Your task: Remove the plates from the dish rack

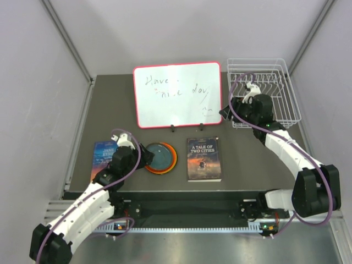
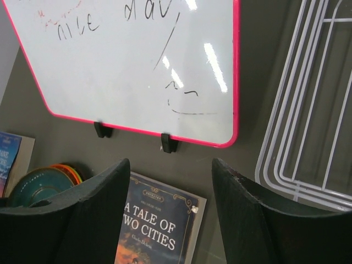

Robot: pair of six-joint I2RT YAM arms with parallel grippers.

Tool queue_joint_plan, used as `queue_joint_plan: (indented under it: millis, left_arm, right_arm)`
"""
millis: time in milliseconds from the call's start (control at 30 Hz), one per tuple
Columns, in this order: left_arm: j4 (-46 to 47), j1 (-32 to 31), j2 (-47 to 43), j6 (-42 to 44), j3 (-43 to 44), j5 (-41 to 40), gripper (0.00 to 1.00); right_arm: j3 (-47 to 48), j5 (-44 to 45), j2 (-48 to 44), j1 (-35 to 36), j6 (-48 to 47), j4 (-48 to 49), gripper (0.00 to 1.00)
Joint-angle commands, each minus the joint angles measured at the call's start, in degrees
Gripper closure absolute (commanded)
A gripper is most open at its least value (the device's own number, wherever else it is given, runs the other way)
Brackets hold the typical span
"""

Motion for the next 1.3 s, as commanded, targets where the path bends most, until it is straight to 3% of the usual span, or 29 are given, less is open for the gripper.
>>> queue_joint_plan:
  millis: [0,300,567,667,900,1133,1267]
  left_arm:
    - [0.0,0.1,0.0,0.9,1.5,-0.4,0.36]
    - [-5.4,0.0,0.0,4.5,5.5,-5.8,0.16]
    - [-3.2,0.1,1.7,8.8,9.3,-7.1,0.13]
    - [2.6,0.1,4.3,13.9,10.2,-5.7,0.1]
    - [4.1,0.0,17.3,23.6,20.4,-7.2,0.03]
    - [8.0,0.0,23.0,29.4,28.9,-9.5,0.02]
    - [7.1,0.1,26.8,31.7,32.9,-14.8,0.02]
  right_arm:
    - [-0.2,1.5,-1.8,-0.4,-1.3,1.2,0.38]
    - [0.2,6.9,-3.3,-0.5,-5.6,-0.6,0.36]
    - [0.9,10.7,-4.5,-0.5,-7.4,-2.5,0.32]
    - [1.3,12.6,-5.7,-0.5,-8.9,-3.1,0.22]
    - [0.9,18.5,-8.2,-0.5,-12.5,-1.3,0.0]
    - [-0.3,25.1,-12.6,-0.5,-15.0,-1.2,0.0]
    - [-1.8,27.5,-15.9,-0.5,-14.6,2.0,0.0]
